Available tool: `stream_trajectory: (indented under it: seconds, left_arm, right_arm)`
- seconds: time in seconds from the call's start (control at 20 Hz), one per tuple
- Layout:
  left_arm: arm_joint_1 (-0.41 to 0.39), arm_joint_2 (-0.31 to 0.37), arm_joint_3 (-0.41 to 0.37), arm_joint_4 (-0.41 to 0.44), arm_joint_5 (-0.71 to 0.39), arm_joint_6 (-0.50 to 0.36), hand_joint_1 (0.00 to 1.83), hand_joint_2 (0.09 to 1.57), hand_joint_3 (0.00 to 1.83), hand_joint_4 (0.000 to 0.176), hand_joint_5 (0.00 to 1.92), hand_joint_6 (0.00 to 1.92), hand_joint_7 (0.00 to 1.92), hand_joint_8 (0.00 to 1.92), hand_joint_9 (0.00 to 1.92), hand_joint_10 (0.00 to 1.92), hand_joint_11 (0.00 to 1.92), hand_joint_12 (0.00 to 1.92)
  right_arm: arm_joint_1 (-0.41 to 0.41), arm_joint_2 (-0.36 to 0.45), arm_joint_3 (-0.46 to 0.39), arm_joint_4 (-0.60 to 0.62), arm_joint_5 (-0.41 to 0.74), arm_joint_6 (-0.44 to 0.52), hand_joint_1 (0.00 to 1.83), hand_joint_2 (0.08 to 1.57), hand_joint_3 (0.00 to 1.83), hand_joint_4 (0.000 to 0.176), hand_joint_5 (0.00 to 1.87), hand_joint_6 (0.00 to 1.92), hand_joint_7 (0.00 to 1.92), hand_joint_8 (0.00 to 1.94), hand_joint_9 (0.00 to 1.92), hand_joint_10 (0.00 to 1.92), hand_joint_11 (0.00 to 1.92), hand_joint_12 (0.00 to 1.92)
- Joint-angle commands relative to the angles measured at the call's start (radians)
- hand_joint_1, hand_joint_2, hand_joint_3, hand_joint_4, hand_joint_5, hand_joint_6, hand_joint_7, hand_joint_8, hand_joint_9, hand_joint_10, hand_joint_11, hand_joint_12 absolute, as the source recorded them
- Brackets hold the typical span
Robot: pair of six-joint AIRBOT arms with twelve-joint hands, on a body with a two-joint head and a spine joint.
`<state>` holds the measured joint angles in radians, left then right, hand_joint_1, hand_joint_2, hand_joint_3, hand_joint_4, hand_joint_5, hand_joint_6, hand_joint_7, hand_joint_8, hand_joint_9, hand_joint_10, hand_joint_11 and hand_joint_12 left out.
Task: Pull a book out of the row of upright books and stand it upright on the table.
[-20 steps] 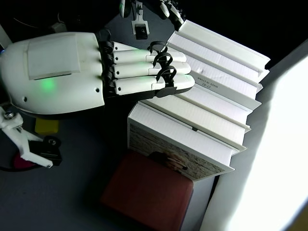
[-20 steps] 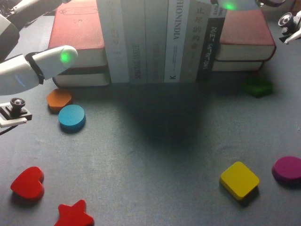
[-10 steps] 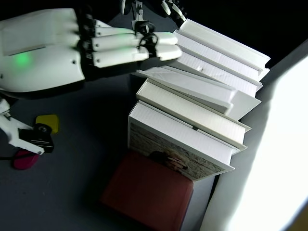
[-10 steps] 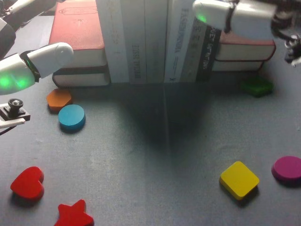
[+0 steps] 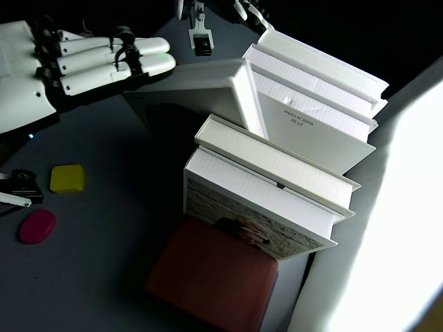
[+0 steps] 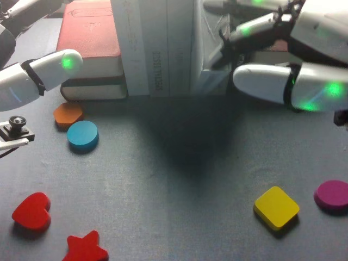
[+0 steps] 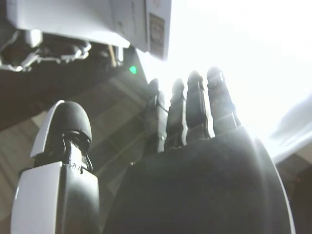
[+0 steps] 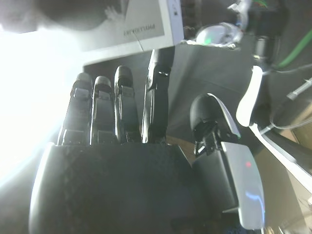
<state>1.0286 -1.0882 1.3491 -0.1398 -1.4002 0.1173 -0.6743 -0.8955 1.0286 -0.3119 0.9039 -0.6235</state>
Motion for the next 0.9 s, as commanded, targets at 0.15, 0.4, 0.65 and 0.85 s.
stream_trajectory:
  seconds: [0.15,0.4,0.65,0.85]
  left_arm:
    - [0.0,0.002,-0.002,-0.027,-0.124,-0.007,0.45,1.27,0.0,0.016,0.23,0.0,0.08,0.0,0.05,0.01,0.01,0.01]
    - [0.0,0.001,-0.001,-0.027,-0.124,-0.006,0.44,1.28,0.0,0.028,0.21,0.0,0.07,0.0,0.04,0.0,0.0,0.0]
    - [0.003,-0.001,0.0,-0.03,-0.119,-0.005,0.46,1.3,0.0,0.074,0.24,0.0,0.06,0.0,0.0,0.0,0.0,0.31]
    - [0.013,-0.001,0.002,-0.035,-0.118,-0.005,0.43,1.31,0.0,0.068,0.21,0.0,0.05,0.0,0.0,0.0,0.0,0.35]
  right_arm:
    - [-0.017,0.017,-0.02,0.017,0.162,0.018,0.0,1.38,0.0,0.0,0.75,0.28,0.31,0.0,0.04,0.02,0.0,0.0]
    - [0.019,0.035,0.011,0.022,0.139,0.024,0.79,1.25,0.0,0.12,0.0,0.0,0.0,0.0,0.0,0.0,0.0,0.0]
    - [0.136,0.058,0.034,-0.114,0.016,0.087,1.01,1.12,0.0,0.099,0.0,0.0,0.0,0.0,0.0,0.0,0.0,0.0]
    - [0.304,0.058,0.038,-0.326,-0.168,0.145,1.14,1.04,0.0,0.145,0.0,0.0,0.0,0.0,0.0,0.0,0.0,0.0]
